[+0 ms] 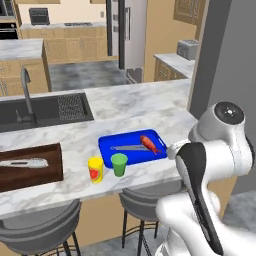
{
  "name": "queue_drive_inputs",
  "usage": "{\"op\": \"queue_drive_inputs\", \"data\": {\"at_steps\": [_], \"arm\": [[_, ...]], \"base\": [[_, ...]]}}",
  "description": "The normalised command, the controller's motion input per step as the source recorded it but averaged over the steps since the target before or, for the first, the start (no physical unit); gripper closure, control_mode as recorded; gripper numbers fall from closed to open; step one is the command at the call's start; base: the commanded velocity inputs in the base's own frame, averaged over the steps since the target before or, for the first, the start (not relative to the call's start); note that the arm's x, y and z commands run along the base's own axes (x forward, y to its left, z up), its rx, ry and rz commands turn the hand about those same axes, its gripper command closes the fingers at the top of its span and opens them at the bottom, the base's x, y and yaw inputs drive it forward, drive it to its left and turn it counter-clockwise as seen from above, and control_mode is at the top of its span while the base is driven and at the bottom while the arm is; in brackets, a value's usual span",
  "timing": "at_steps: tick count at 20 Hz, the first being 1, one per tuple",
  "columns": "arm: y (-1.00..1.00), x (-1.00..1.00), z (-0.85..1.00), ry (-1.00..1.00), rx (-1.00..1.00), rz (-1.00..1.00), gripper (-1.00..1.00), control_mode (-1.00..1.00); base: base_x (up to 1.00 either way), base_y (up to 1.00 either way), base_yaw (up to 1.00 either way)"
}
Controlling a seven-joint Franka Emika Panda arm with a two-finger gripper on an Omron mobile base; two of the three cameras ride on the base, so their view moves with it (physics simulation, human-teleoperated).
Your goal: Gather the lemon and mushroom from the fridge and place them on a tray on the dining counter. Then gather the steak and fish from the fridge and place them on the other tray.
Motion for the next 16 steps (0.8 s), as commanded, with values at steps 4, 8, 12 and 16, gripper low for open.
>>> {"op": "queue_drive_inputs", "data": {"at_steps": [4,8,12,16], "arm": [[0.0,0.0,0.0,0.0,0.0,0.0,-1.0,1.0],[0.0,0.0,0.0,0.0,0.0,0.0,-1.0,1.0],[0.0,0.0,0.0,0.0,0.0,0.0,-1.0,1.0],[0.0,0.0,0.0,0.0,0.0,0.0,-1.0,1.0]], "base": [[-0.9,0.61,-0.05],[-0.67,0.97,-0.08],[-0.62,1.0,-0.1],[-0.57,1.0,-0.12]]}}
